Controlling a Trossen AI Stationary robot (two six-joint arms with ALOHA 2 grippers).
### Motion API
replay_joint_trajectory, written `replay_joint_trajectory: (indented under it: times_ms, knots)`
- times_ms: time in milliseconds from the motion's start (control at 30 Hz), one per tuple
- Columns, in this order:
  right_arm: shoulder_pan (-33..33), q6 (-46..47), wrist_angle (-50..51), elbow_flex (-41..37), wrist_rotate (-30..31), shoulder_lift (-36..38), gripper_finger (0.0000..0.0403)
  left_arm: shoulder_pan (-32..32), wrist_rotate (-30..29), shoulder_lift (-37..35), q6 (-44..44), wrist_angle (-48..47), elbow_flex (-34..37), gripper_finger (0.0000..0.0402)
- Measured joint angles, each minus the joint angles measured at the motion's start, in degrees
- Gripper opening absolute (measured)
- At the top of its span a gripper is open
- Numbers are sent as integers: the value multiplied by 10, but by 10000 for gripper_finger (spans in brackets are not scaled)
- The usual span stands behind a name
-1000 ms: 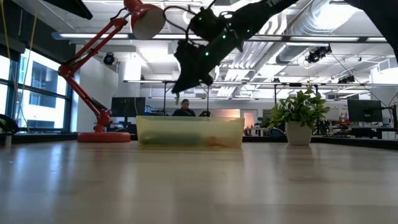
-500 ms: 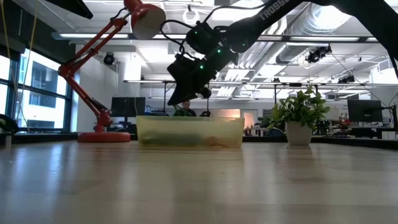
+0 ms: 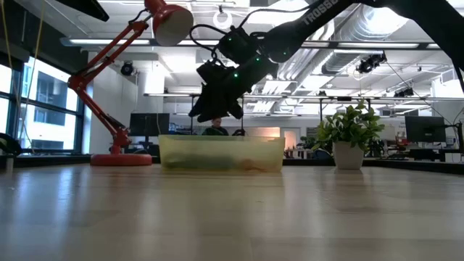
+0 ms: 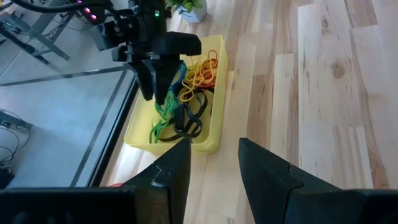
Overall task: Pick and place rubber bands into bin
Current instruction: Return to Home Position
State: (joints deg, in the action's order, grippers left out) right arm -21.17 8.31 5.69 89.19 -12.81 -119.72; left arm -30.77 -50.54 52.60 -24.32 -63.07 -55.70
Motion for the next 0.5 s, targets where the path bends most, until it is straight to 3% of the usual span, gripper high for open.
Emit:
replay_joint_trajectory:
  times_ms: [333, 500]
  knots:
    - [-24, 46, 8, 0, -71, 3, 215, -1, 2, 0, -10, 9, 0, 124]
    - [-21, 42, -38, 0, -143, 34, 212, -39, -31, 10, 149, 90, 23, 124]
